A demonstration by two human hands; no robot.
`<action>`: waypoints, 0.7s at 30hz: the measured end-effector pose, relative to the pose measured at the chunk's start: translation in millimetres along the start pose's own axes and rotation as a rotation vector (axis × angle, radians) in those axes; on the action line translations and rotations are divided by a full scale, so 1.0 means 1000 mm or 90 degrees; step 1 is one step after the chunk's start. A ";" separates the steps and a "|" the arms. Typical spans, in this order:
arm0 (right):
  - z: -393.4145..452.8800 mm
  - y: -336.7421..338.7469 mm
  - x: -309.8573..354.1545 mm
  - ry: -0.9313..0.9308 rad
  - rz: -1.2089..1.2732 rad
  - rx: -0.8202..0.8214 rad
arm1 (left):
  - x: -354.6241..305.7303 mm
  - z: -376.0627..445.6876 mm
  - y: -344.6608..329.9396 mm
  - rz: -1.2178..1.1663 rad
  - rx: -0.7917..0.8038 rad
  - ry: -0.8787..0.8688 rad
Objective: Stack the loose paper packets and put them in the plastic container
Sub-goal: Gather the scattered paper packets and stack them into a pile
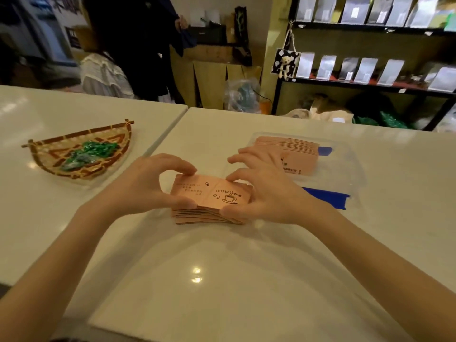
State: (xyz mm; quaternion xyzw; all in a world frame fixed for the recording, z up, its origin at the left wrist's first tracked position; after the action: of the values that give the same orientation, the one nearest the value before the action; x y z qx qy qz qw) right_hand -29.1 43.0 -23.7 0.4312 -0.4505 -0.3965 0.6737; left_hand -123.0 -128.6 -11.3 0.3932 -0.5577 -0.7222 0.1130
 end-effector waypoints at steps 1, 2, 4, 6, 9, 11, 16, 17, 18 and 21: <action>0.001 -0.003 0.000 0.001 -0.004 0.008 | 0.003 0.000 -0.001 0.001 0.003 0.004; 0.001 -0.005 -0.001 0.000 -0.007 0.013 | 0.004 -0.001 -0.002 0.002 0.004 0.005; 0.002 -0.008 -0.003 -0.003 -0.007 0.025 | 0.008 -0.001 -0.006 0.018 0.009 0.009; 0.002 -0.010 -0.004 -0.003 -0.012 0.043 | 0.011 -0.001 -0.009 0.046 0.020 0.014; 0.005 -0.008 -0.008 0.002 -0.014 0.061 | 0.013 0.000 -0.009 0.027 0.043 0.003; 0.009 -0.001 -0.013 -0.005 -0.005 0.063 | 0.016 0.003 -0.005 -0.027 0.054 0.010; 0.031 0.011 -0.026 -0.056 0.010 0.190 | 0.020 0.029 0.000 -0.075 0.140 0.054; 0.036 0.010 -0.028 -0.062 0.014 0.240 | 0.023 0.035 -0.001 -0.069 0.175 0.073; 0.040 0.009 -0.029 -0.067 0.025 0.290 | 0.026 0.041 -0.002 -0.058 0.214 0.088; 0.052 0.004 -0.031 -0.080 0.058 0.408 | 0.030 0.054 -0.007 0.011 0.335 0.118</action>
State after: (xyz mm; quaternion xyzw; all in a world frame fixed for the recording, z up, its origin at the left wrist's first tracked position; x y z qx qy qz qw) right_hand -86.8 61.1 -16.3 0.5753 -0.6117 -0.2297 0.4920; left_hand -178.2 -105.6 -26.7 0.4685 -0.7167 -0.5127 0.0634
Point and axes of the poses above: each hand's wrist, its own z-axis towards the middle knuckle, its own y-axis out of the back of the hand, x = y × z, the point moved 3 cm from there along z, towards the middle knuckle, and after that the axes turned 7 degrees about y, right-handed, at the moved point
